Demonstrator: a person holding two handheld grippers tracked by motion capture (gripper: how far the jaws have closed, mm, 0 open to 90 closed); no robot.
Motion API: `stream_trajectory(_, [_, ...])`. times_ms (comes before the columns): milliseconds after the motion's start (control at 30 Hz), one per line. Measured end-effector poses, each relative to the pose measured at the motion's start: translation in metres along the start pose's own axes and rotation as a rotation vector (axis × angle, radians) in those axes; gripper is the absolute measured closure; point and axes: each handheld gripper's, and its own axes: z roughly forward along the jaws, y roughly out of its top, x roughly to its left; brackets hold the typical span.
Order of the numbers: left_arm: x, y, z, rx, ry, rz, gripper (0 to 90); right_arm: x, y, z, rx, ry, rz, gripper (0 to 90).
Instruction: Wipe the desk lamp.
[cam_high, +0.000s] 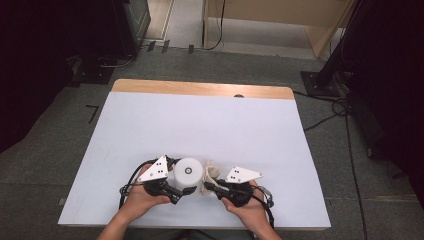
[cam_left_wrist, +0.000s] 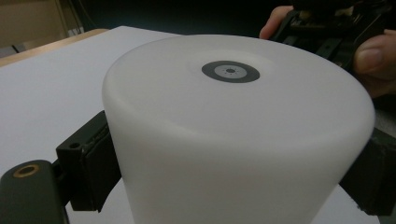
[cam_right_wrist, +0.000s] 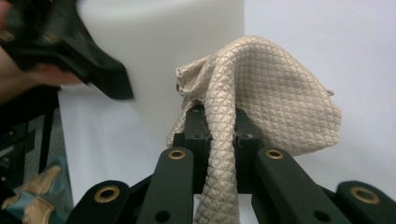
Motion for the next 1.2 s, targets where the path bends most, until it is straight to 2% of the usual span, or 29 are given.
stream_trajectory(67, [-0.001, 0.000, 0.000, 0.002, 0.003, 0.000, 8.1, -0.003, -0.003, 0.004, 0.029, 0.000, 0.006, 81.6])
stream_trajectory(167, [-0.003, 0.000, 0.000, 0.001, 0.014, -0.002, 7.8, -0.004, -0.004, 0.004, 0.031, -0.006, 0.009, 81.5])
stream_trajectory(333, [-0.010, 0.003, 0.000, 0.026, 0.067, -0.021, 7.3, -0.008, -0.004, 0.000, 0.022, -0.023, 0.016, 81.4])
stream_trajectory(433, [-0.015, 0.005, 0.001, 0.055, 0.118, -0.050, 6.5, -0.012, -0.004, -0.005, 0.010, -0.038, 0.022, 81.4])
stream_trajectory(567, [-0.023, 0.008, 0.002, 0.061, 0.173, -0.102, 5.0, -0.017, -0.005, -0.009, 0.009, -0.056, 0.032, 81.4])
stream_trajectory(700, [-0.034, 0.009, 0.006, 0.092, 0.285, -0.162, 3.7, -0.021, -0.005, -0.012, 0.004, -0.069, 0.033, 81.5])
stream_trajectory(833, [-0.044, 0.009, 0.012, 0.073, 0.365, -0.217, 1.2, -0.022, -0.004, -0.012, 0.003, -0.064, 0.031, 81.5])
stream_trajectory(933, [-0.051, 0.007, 0.018, 0.082, 0.427, -0.218, 0.6, -0.020, -0.004, -0.010, 0.009, -0.059, 0.020, 81.5])
stream_trajectory(1033, [-0.052, 0.004, 0.022, 0.091, 0.462, -0.220, 0.9, -0.019, -0.004, -0.009, 0.011, -0.052, 0.013, 81.5])
stream_trajectory(1067, [-0.052, 0.002, 0.023, 0.096, 0.479, -0.212, 5.0, -0.019, -0.004, -0.008, 0.009, -0.053, 0.013, 81.4])
stream_trajectory(1200, [-0.054, 0.003, 0.023, 0.100, 0.485, -0.187, 6.7, -0.019, -0.004, -0.009, 0.007, -0.054, 0.018, 81.4])
